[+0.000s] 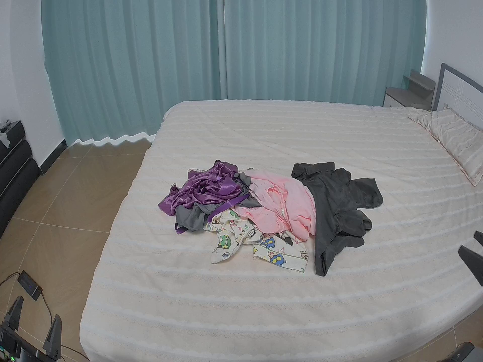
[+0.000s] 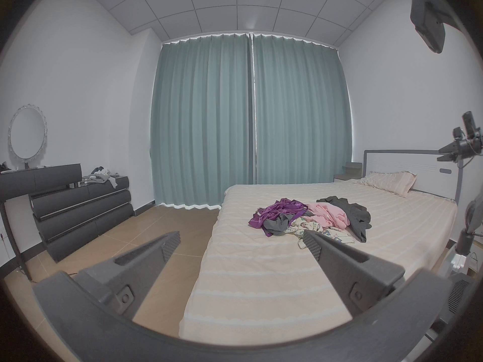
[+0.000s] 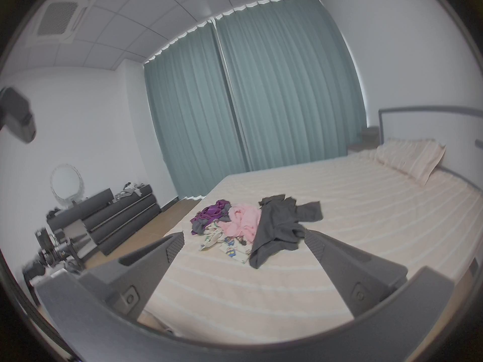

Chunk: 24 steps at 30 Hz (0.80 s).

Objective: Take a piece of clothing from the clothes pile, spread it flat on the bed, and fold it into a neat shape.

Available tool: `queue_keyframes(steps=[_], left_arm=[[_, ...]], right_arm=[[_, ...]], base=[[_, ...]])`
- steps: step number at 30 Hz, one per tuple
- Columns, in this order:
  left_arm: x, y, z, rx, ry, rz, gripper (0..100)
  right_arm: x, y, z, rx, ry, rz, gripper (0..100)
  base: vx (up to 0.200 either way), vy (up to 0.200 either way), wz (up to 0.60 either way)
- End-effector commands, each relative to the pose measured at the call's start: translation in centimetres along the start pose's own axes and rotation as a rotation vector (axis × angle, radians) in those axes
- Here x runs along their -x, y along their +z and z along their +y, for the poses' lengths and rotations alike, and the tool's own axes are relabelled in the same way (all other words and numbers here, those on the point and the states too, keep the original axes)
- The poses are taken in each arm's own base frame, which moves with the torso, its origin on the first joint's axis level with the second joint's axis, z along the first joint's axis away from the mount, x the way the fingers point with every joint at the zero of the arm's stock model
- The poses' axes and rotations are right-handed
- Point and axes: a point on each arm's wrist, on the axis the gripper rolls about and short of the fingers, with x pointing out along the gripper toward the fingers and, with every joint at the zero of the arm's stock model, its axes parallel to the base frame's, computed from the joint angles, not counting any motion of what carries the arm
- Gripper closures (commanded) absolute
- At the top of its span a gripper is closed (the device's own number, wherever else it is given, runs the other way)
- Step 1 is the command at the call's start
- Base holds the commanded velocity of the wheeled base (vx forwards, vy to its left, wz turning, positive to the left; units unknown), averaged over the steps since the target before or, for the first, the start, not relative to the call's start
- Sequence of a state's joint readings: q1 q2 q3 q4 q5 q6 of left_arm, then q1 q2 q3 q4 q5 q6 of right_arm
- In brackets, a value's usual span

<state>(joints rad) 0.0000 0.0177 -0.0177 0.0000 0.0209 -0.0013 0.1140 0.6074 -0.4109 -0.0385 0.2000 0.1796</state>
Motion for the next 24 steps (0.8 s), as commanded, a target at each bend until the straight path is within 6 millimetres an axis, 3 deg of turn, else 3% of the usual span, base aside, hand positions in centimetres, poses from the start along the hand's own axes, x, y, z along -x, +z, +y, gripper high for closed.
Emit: queue_keyframes(steps=[1,3,5,9,10,11,12,15,17,19,24], left_arm=[[0.0,-0.5,0.0,0.000,0.001,0.002,0],[0.0,-0.5,0.0,0.000,0.001,0.002,0],[0.0,-0.5,0.0,0.000,0.002,0.002,0],[0.0,-0.5,0.0,0.000,0.001,0.002,0],[0.0,-0.5,0.0,0.000,0.001,0.002,0],[0.0,-0.5,0.0,0.000,0.001,0.002,0],[0.0,-0.5,0.0,0.000,0.001,0.002,0],[0.0,-0.5,0.0,0.000,0.002,0.000,0],[0.0,-0.5,0.0,0.000,0.001,0.000,0],[0.0,-0.5,0.0,0.000,0.002,0.000,0],[0.0,-0.5,0.0,0.000,0.001,0.000,0]], right_arm=[[-19.0,-2.0,0.9,-0.327,0.146,0.486,0],[-20.2,-2.6,1.2,-0.349,0.147,0.497,0],[-24.2,-4.7,2.4,-0.434,0.143,0.539,0],[-28.4,-7.9,4.6,-0.548,0.096,0.592,0],[-28.5,-7.9,4.7,-0.552,0.092,0.591,0],[-30.5,-9.9,6.1,-0.585,0.051,0.615,0],[-30.8,-10.1,6.3,-0.586,0.046,0.614,0],[-33.1,-13.0,7.7,-0.568,-0.025,0.631,0],[-33.5,-13.5,7.8,-0.562,-0.040,0.629,0],[-34.8,-15.3,8.0,-0.535,-0.095,0.623,0],[-35.9,-16.5,8.1,-0.521,-0.127,0.618,0]], base=[[0.000,0.000,0.00],[0.000,0.000,0.00],[0.000,0.000,0.00],[0.000,0.000,0.00],[0.000,0.000,0.00],[0.000,0.000,0.00],[0.000,0.000,0.00],[0.000,0.000,0.00],[0.000,0.000,0.00],[0.000,0.000,0.00],[0.000,0.000,0.00]])
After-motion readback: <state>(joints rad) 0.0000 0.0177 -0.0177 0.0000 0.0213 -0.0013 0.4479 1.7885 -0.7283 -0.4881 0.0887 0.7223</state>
